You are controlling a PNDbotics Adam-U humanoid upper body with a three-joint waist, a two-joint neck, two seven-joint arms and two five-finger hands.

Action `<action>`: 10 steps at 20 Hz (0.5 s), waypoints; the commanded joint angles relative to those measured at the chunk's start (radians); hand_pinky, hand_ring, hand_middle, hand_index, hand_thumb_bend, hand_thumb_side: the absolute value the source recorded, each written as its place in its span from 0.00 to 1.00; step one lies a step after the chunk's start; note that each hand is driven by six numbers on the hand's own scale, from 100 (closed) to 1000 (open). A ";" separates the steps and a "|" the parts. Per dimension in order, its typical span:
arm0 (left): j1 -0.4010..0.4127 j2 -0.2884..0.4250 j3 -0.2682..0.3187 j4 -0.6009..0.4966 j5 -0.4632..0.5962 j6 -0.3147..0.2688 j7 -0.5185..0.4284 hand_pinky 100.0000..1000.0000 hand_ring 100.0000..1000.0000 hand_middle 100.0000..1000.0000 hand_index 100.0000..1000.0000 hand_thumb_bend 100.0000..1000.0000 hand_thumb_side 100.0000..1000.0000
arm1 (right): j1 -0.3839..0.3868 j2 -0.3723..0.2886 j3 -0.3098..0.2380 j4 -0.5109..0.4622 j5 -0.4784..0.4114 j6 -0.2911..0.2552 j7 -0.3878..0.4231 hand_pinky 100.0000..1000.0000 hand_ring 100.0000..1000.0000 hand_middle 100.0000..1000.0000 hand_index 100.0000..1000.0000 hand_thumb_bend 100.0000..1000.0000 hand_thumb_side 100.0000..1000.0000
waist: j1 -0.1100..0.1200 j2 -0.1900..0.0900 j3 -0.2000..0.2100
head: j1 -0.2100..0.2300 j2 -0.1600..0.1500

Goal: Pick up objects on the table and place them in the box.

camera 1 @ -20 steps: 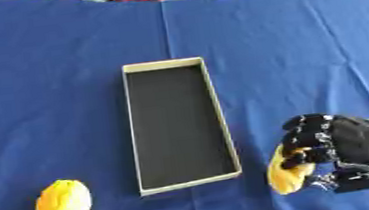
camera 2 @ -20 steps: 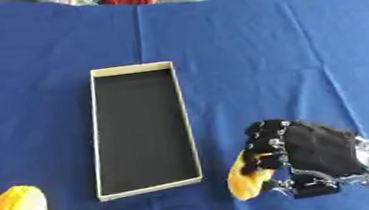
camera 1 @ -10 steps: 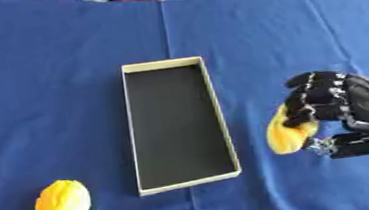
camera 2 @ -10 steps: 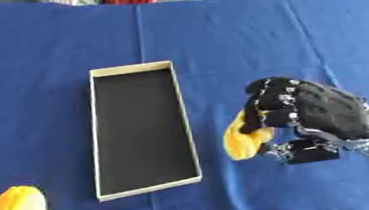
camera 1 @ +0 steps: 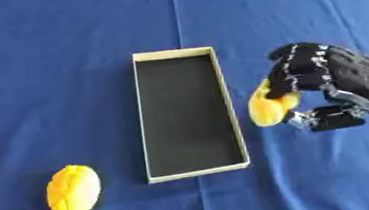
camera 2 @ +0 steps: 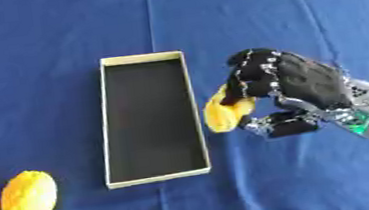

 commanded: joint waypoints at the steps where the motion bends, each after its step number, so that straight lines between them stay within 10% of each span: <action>1: -0.019 0.013 0.002 -0.015 0.012 -0.004 -0.010 0.94 0.71 0.72 0.84 0.00 0.52 | -0.016 -0.042 -0.021 -0.005 -0.035 0.028 0.005 0.75 0.57 0.37 0.52 0.00 0.00 | 0.001 -0.021 0.014 | -0.031 -0.009; 10: -0.060 0.005 -0.002 -0.015 0.018 -0.020 -0.010 0.93 0.71 0.71 0.84 0.00 0.52 | -0.095 -0.059 -0.005 -0.005 -0.099 0.065 0.036 0.75 0.58 0.38 0.53 0.00 0.00 | -0.018 -0.010 0.076 | -0.089 -0.034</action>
